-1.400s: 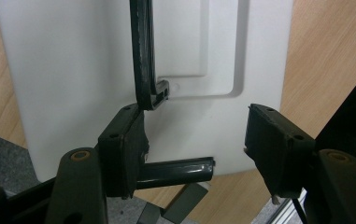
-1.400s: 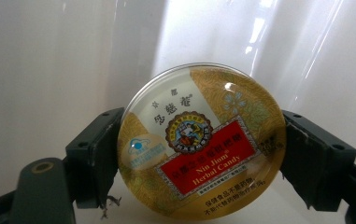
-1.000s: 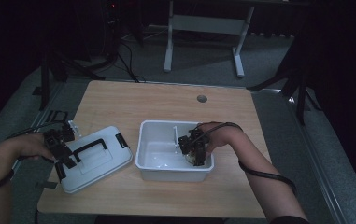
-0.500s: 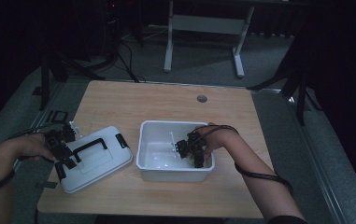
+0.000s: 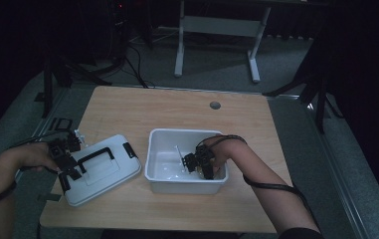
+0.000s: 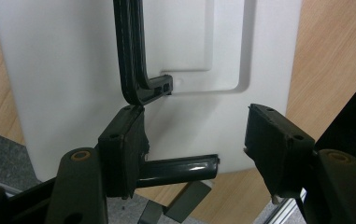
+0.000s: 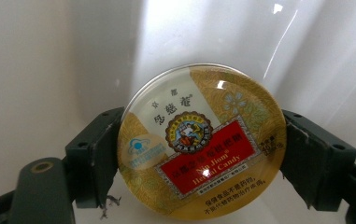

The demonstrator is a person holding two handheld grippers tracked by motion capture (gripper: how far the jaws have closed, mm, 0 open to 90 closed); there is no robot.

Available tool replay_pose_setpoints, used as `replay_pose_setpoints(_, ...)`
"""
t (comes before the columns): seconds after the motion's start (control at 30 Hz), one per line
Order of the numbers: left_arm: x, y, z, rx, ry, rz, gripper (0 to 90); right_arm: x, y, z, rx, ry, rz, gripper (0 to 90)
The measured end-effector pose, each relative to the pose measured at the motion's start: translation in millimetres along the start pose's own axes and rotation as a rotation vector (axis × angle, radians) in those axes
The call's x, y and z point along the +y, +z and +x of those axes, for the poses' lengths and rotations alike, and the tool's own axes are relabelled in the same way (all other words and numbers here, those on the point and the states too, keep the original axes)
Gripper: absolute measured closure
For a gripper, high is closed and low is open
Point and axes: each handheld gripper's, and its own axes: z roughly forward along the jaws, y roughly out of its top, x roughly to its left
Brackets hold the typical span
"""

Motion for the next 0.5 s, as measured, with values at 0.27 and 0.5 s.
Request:
replay_pose_setpoints(0.27,0.6,-0.7,-0.7,0.002,0.000,0.001,37.6,-0.9,-8.7,0.0,0.000,0.007,-0.048,18.2)
replay_pose_setpoints(0.5,0.4,-2.0,-1.6,0.004,0.002,-0.002,37.6,-4.1,-22.6,-1.0,-0.019,0.022,-0.076,13.7)
